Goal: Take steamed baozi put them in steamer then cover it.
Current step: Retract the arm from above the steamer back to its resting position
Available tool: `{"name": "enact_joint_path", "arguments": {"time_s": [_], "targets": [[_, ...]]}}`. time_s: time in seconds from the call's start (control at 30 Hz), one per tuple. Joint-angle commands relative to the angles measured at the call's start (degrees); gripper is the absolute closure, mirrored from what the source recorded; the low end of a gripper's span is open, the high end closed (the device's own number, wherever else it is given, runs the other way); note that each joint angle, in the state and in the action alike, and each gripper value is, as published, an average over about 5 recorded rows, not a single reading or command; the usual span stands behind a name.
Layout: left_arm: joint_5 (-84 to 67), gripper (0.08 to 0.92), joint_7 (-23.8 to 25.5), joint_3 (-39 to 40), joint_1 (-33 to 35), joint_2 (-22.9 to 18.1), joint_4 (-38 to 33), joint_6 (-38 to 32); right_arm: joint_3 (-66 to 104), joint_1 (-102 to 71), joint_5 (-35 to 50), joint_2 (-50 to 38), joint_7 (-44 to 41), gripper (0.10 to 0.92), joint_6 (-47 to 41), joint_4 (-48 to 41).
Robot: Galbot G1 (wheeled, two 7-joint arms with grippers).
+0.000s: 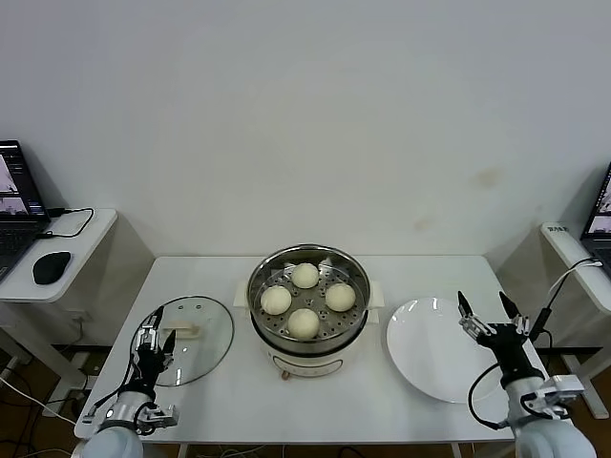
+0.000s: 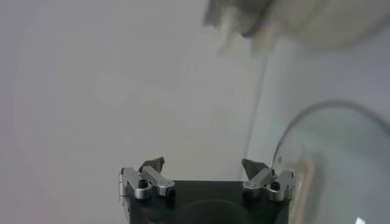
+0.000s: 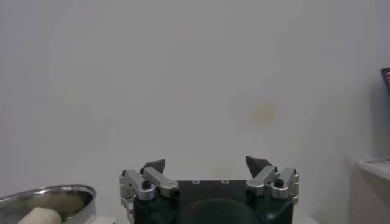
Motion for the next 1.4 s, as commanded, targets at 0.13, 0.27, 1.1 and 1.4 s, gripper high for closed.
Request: {"name": "enact_joint_path", "arguments": {"time_s": [0.13,0.27,1.1,1.4], "targets": [[10.5,0.177,0.5,1.7,-5.2,2.6,9.8,0.2,1.7,-2.7,-1.5,2.4,0.8,0.202,0.7,2.1],[10.5,0.177,0.4,1.8,-6.4,3.1,11.5,-0.8,2.1,-2.6,-1.5,2.6,0.8,0.203,0.7,1.9],[8.6,0.177,-0.7,3.5,-13.0,2.1,18.8,-0.4,4.0,-4.1,-1.8,3.9,0.8,0.202,0.9,2.6],[7.6,0.177,-0.7,4.3,-15.6,2.1,20.7,0.9,4.3,-4.4,-1.8,4.3,0.8,0.202,1.1,2.2]]}}
